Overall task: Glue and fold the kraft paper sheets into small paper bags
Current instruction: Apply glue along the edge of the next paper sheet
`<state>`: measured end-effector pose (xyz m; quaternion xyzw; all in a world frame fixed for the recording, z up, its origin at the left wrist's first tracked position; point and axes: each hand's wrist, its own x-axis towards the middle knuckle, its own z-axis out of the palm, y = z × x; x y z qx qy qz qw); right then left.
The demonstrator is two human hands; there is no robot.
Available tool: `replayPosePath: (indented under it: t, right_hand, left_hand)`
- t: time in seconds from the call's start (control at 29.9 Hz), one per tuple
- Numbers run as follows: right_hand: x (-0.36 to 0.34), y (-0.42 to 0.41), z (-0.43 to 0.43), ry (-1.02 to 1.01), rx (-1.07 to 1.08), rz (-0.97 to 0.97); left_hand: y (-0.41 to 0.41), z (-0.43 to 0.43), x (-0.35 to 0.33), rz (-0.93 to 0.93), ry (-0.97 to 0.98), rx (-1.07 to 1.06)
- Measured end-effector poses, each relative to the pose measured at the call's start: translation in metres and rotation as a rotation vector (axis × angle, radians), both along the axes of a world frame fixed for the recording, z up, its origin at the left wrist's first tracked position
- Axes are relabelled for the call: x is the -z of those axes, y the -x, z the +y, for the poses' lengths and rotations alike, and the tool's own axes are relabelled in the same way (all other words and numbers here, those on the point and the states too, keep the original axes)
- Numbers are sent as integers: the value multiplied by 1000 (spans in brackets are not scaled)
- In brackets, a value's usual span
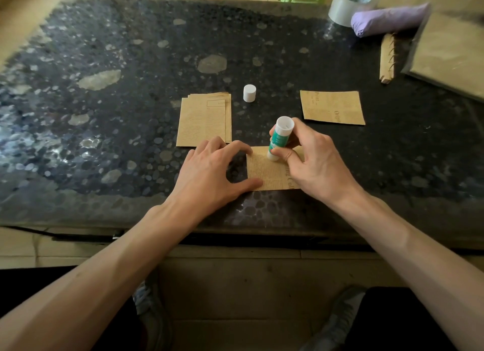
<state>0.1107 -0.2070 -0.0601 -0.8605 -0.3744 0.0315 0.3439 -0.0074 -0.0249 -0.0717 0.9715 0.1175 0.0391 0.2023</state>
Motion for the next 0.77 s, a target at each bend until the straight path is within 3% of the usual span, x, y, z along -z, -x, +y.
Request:
replayPosePath:
  t: [0.77]
  right_hand:
    - [-6,-8,-27,7,49,0]
  left_hand:
    - [1,0,0,-16,21,-6]
